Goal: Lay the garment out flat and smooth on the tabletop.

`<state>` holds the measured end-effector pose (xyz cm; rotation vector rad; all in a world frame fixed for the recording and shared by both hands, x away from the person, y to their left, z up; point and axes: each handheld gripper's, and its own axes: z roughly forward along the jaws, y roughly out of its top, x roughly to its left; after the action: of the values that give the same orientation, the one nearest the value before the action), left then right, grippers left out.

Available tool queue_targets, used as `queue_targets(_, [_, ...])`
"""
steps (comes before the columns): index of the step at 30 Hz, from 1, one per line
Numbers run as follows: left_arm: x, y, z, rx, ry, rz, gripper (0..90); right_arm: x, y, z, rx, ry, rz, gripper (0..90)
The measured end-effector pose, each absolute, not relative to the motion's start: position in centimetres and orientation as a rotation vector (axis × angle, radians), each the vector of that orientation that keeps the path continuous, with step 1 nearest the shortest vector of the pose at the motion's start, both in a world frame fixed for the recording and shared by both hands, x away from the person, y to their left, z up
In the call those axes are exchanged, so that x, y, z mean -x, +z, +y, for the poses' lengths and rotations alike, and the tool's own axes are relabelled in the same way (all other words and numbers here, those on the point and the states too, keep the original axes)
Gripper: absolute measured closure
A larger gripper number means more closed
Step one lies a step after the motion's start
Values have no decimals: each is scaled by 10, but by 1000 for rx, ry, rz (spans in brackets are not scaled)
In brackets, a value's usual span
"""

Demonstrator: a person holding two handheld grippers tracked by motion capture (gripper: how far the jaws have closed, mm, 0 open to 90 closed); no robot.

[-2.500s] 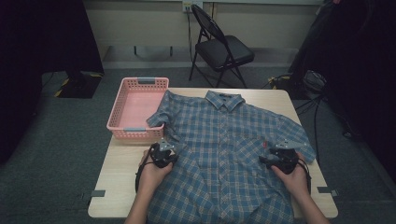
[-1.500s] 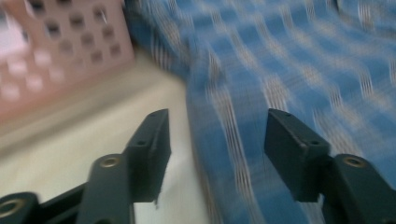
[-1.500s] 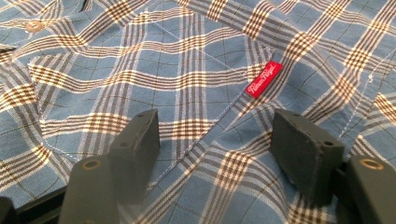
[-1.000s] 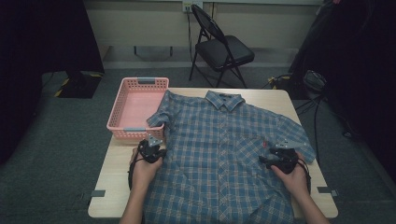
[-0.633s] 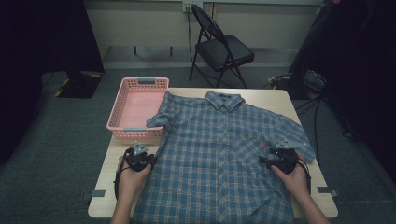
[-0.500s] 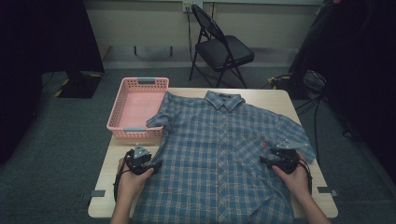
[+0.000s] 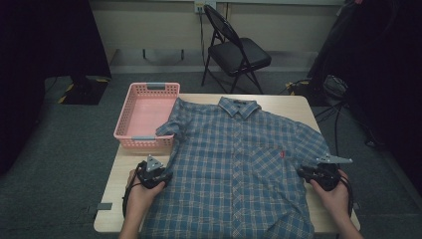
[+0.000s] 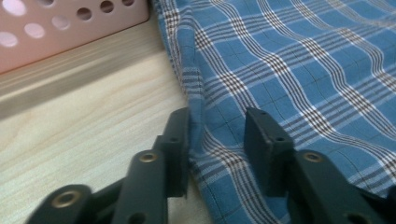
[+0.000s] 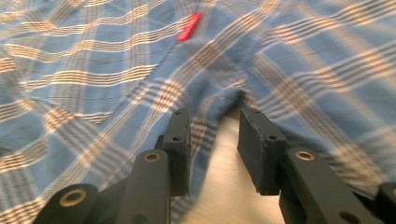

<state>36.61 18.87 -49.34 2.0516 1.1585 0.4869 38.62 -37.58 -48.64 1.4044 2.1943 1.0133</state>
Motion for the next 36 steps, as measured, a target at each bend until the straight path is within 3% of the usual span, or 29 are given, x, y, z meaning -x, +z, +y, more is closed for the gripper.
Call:
queue_targets(2, [-365,-492,187,-2071,491,1145,719,-388,-488,-373,-1400,1011,2219,714])
queue_targets(5, [-366,-492,185,-2072,482,1154,803,-390,-487,-369,-1370,1021,2264,882])
queue_targets(9, [-365,-490,182,-2089,471,1154,864,-396,-483,-370,-1322,925,2279,896])
queue_targets(16, [-352,-486,172,-2088,338,1147,869,-403,-478,-405,-1377,873,2213,899])
queue_targets(20, [-347,-484,171,-2094,378,1113,857,-403,-475,-414,-1368,922,2171,892])
queue_targets(21, [-347,-483,171,-2094,405,1105,812,-401,-474,-412,-1345,941,2157,851])
queue_targets(23, [-350,-483,172,-2069,490,1059,566,-399,-472,-403,-1310,1002,2124,558])
queue_targets(24, [-351,-483,173,-2059,500,1044,462,-398,-471,-397,-1303,1030,2127,476])
queue_targets(26, [-354,-481,174,-2048,548,1003,341,-396,-469,-385,-1231,1082,2137,394])
queue_targets(30, [-357,-479,172,-2002,513,962,265,-394,-470,-354,-1133,1158,2257,279])
queue_targets(36, [-359,-479,173,-2003,485,934,193,-396,-486,-338,-1105,1143,2351,203])
